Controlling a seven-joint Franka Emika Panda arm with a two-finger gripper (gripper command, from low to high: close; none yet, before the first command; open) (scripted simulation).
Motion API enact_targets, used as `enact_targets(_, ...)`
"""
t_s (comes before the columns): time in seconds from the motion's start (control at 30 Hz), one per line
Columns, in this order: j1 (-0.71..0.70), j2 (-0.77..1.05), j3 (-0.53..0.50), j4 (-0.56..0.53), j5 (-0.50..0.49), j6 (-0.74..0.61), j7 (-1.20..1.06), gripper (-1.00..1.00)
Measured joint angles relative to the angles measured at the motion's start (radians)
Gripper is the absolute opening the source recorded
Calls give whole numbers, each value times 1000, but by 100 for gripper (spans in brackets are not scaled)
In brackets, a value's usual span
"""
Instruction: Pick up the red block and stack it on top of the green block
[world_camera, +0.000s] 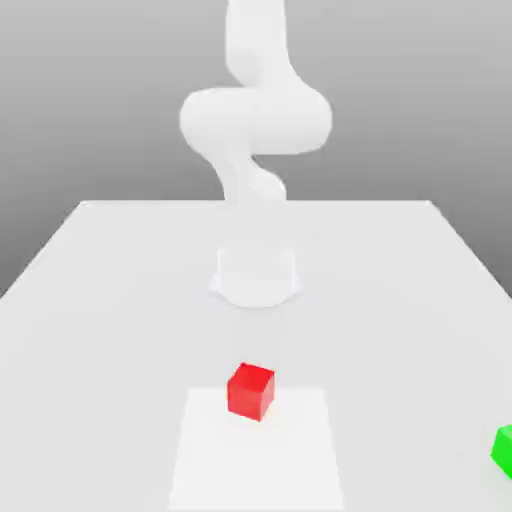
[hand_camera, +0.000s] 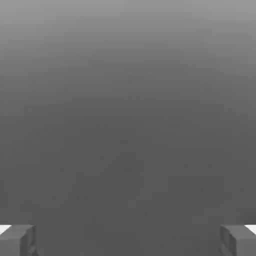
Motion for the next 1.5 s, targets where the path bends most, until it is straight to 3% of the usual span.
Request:
enact_targets(0.53, -82, 528, 78, -505, 31, 406, 279, 0)
enact_targets(0.77, -63, 868, 34, -532, -54, 678, 383, 0)
enact_targets(0.8, -52, 903, 22, -527, -60, 708, 388, -100)
enact_targets(1.03, -51, 912, 19, -526, -65, 717, 393, -100)
enact_targets(1.3, -42, 661, 38, -555, -1, 494, 337, -100)
enact_targets(1.5, 99, 742, 107, -367, -45, 383, 123, -100)
